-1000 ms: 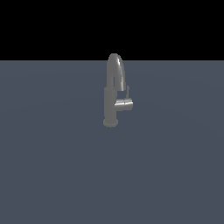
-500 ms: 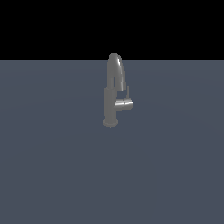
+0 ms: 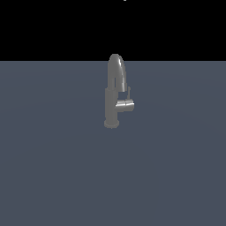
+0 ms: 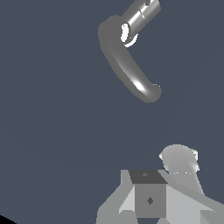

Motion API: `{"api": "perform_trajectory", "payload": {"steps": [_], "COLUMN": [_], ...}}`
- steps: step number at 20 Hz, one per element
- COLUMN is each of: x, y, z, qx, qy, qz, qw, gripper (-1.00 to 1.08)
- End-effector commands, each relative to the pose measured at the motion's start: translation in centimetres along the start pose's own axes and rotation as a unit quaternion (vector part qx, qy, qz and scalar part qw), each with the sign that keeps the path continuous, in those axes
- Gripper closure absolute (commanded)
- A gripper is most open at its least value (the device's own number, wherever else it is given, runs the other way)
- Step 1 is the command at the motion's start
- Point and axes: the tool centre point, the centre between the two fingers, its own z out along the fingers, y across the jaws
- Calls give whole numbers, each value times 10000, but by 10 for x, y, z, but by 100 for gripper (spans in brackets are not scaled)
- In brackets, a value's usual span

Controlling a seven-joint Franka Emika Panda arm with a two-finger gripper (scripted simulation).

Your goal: Turn on the faucet by rotating a designated handle.

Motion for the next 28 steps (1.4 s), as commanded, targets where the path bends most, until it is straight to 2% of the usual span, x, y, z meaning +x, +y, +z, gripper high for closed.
{"api": "perform_trajectory", "payload": {"steps": [1, 8, 15, 22, 28], "x": [15, 57, 99, 140, 175], "y": [-2, -5, -5, -2, 2], "z": [0, 4, 13, 26, 41], "qx": [145, 551, 963, 1379, 1738], "qy": [-188, -714, -1245, -1780, -2238], "qz": [139, 530, 924, 1322, 1667], "qw": [9996, 9945, 9832, 9653, 9444], "gripper": [108, 108, 108, 108, 108]}}
